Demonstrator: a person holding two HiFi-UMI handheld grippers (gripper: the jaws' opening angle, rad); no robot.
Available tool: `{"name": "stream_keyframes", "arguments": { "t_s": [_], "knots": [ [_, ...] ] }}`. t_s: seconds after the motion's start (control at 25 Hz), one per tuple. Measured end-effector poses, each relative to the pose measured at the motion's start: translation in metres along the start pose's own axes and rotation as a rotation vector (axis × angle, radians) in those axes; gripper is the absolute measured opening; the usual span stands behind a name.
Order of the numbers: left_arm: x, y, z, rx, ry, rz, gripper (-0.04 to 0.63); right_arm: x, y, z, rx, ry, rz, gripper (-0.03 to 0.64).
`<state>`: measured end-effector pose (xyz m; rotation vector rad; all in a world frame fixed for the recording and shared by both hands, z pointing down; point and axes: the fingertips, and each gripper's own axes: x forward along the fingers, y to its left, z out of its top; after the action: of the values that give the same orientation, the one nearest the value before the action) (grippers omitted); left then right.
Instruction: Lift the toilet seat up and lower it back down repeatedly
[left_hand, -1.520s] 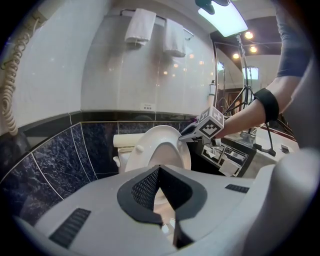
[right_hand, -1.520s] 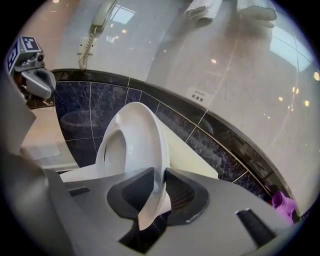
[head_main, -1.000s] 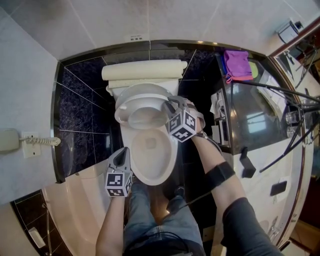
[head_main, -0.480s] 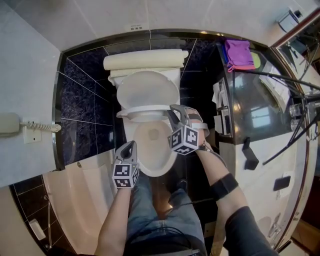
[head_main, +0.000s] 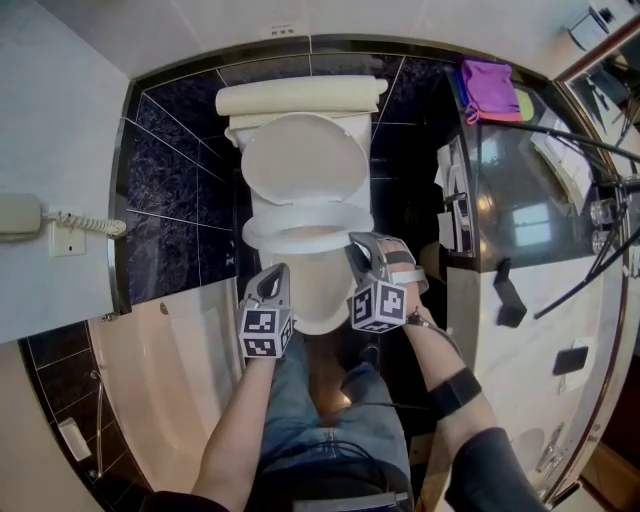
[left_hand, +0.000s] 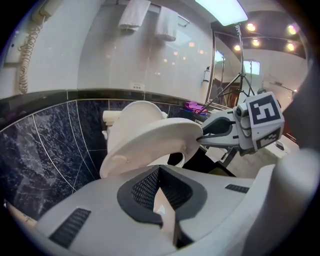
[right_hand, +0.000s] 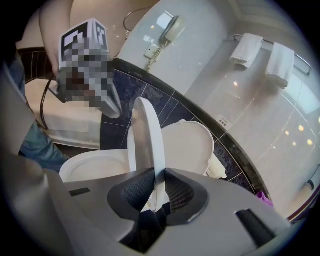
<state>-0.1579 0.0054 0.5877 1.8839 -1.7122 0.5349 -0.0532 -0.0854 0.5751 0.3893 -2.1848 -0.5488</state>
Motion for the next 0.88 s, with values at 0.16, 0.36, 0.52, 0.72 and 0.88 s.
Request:
{"name": "stream_keyframes", "arguments": {
  "t_s": [0.16, 0.36, 0.52, 0.72, 0.88],
  "knots": [
    [-0.002, -0.01, -0.007, -0.013, 0.013, -0.011, 0.0, -0.011, 0.032, -0.007, -0.041, 0.011, 0.027, 0.084],
    [-0.008, -0.018, -0.026, -0.045, 0.034, -0.008, 0.0, -0.023, 0.062, -0.017, -0.041, 0.032, 0.046, 0.087],
    [-0.017, -0.025, -0.056, -0.068, 0.072, 0.0, 0.0, -0.031, 0.089, -0.025, -0.065, 0.048, 0.079, 0.091],
    [-0.024, -0.033, -0.095, -0.073, 0.116, 0.002, 0.0, -0.044, 0.123, -0.039, -0.061, 0.056, 0.118, 0.086],
    [-0.027, -0.043, -0.126, -0.094, 0.157, -0.005, 0.0, -0.056, 0.146, -0.059, -0.035, 0.07, 0.126, 0.033]
  ]
}}
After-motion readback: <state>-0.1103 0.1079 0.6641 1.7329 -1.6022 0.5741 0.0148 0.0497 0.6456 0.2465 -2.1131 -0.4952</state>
